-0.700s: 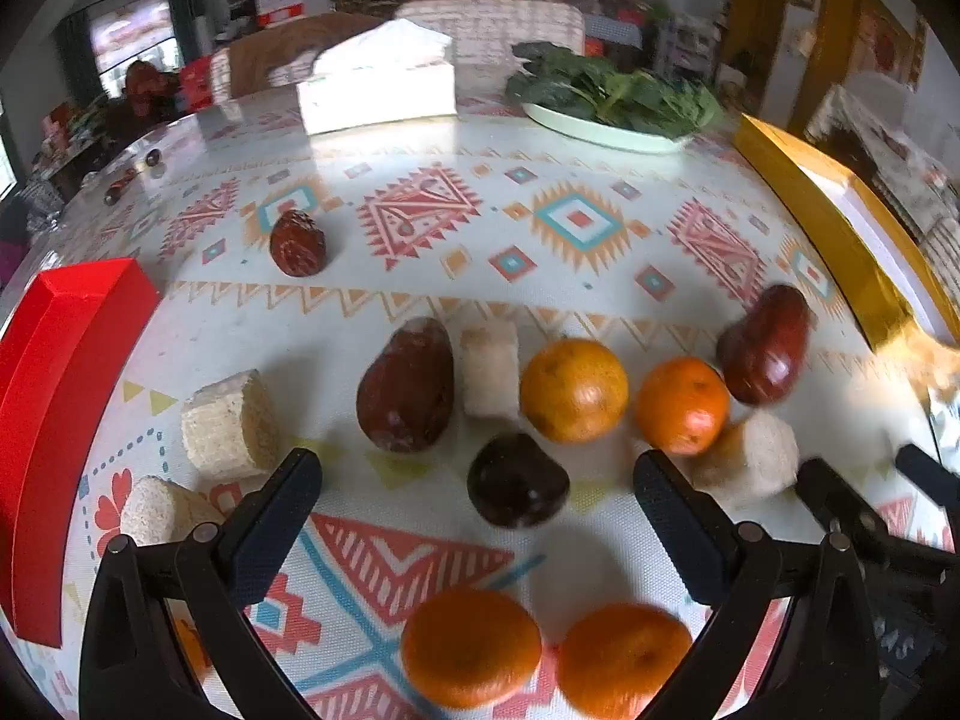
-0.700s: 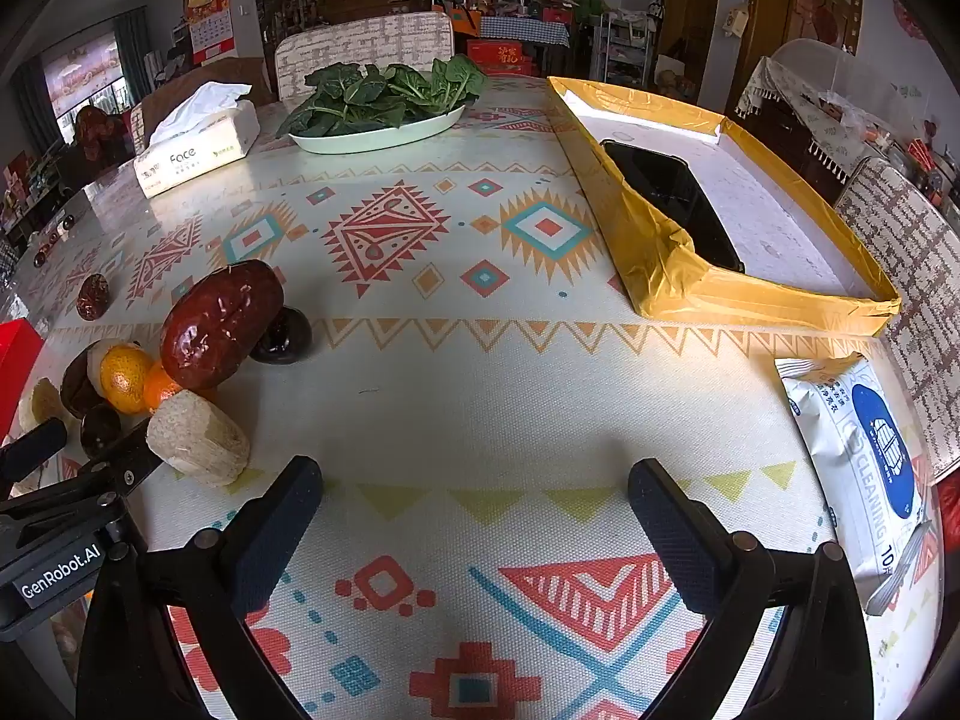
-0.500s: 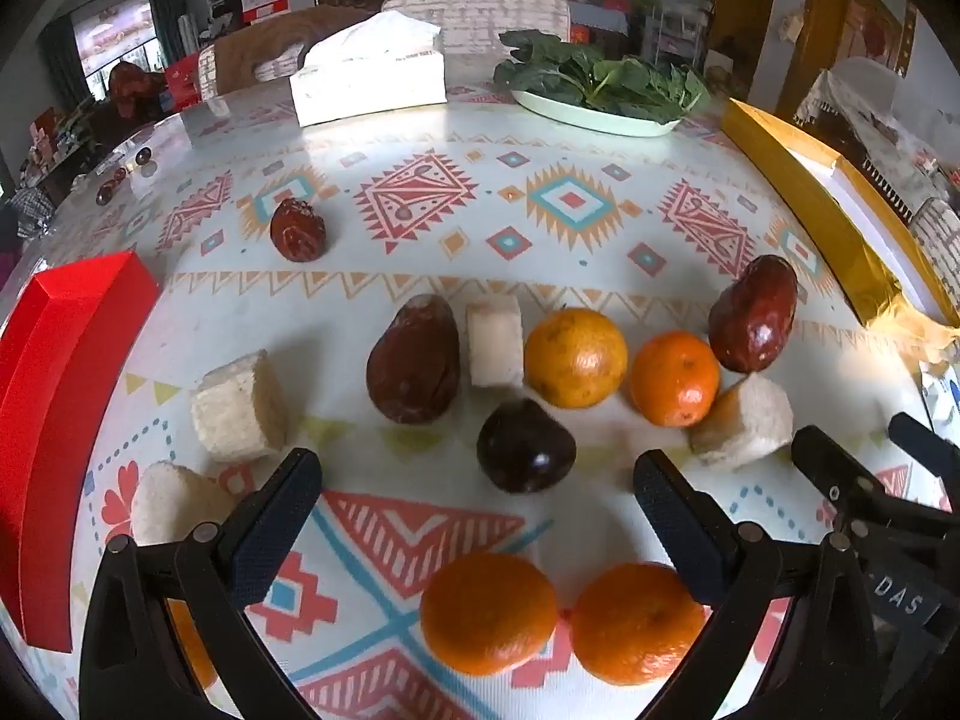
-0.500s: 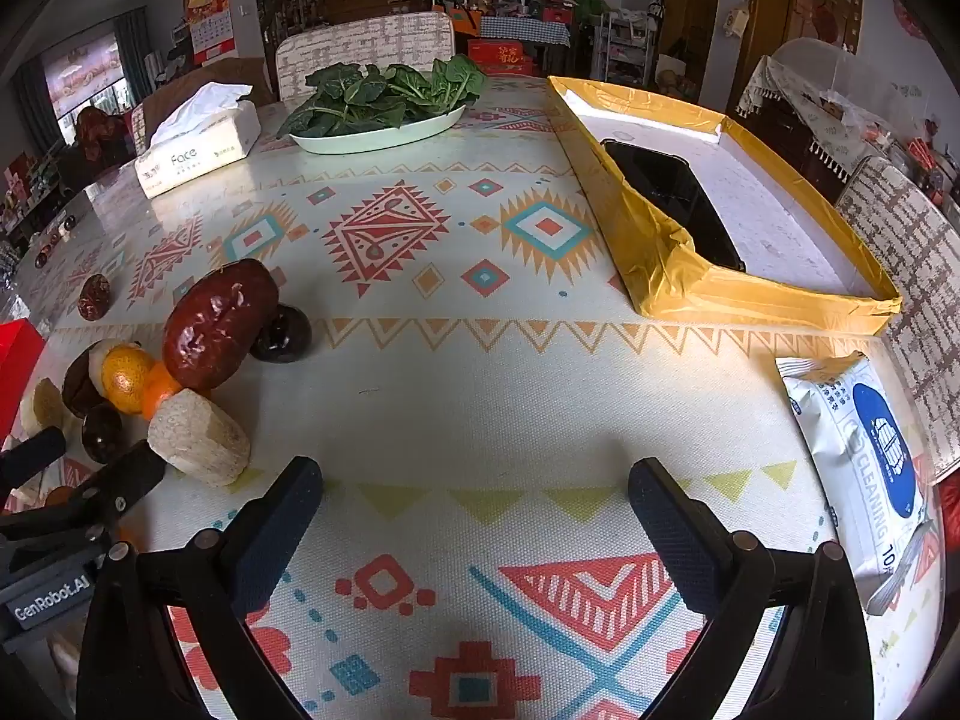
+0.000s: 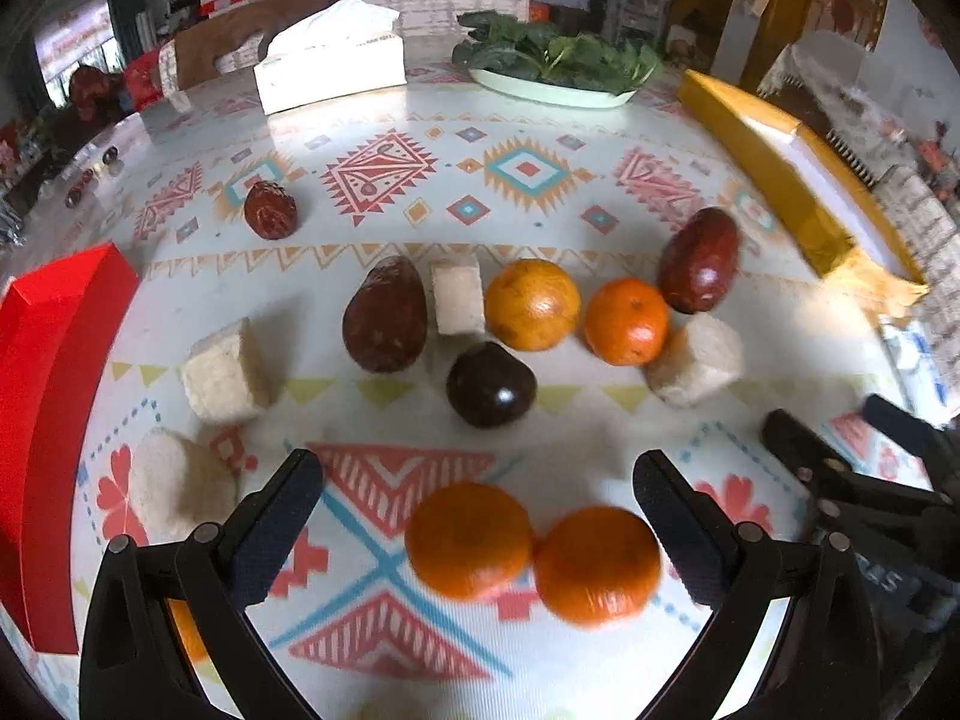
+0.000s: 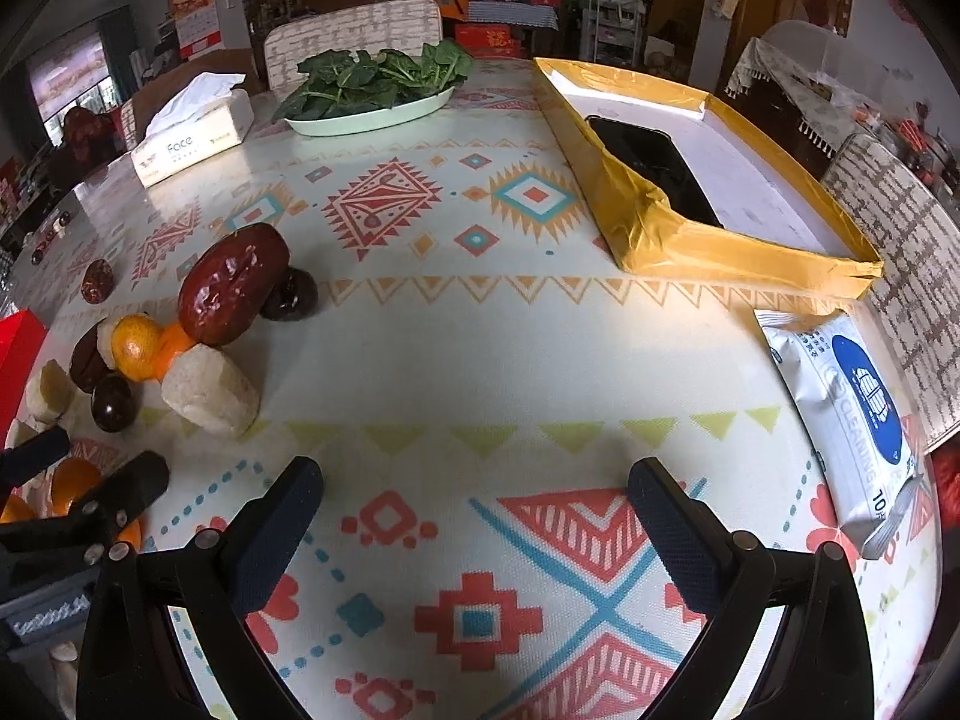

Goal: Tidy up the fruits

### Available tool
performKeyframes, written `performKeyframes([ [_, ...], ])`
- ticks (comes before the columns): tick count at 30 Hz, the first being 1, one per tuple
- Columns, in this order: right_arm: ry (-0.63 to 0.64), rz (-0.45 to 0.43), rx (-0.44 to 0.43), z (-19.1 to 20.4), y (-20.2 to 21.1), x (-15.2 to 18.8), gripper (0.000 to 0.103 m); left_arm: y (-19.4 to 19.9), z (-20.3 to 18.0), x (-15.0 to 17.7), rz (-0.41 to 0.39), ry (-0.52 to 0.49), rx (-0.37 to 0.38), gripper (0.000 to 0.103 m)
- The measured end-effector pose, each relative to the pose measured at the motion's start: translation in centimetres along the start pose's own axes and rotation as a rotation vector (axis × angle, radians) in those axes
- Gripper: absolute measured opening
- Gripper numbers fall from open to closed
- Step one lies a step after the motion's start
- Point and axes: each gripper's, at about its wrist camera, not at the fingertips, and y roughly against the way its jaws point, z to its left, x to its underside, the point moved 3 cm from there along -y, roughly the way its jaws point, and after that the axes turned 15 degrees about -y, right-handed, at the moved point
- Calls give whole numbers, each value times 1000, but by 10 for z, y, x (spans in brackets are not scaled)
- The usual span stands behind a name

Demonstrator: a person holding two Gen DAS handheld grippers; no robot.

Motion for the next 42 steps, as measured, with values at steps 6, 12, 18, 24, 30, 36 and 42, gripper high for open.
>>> performKeyframes([
  [6,-14,1,-6,-7,11,5,102,76,11,14,-223,-3,-18,103],
  [12,-23,-205,-97,-9,88,5,102,182,37,34,-485,9,-112,103],
  [18,-45,-419,-163,-4,194,-9,102,305,62,51,-720,12,-225,103],
  [24,-30,-567,-247,12,291,-34,102,409,95,53,-855,27,-342,103],
  [30,3,-682,-328,23,386,-60,103,483,134,27,-842,12,-497,103],
  [36,90,-474,-509,46,362,-74,103,461,162,13,-872,62,-457,103],
  [42,146,-462,-370,79,255,-89,103,341,168,-42,-861,75,-400,103],
])
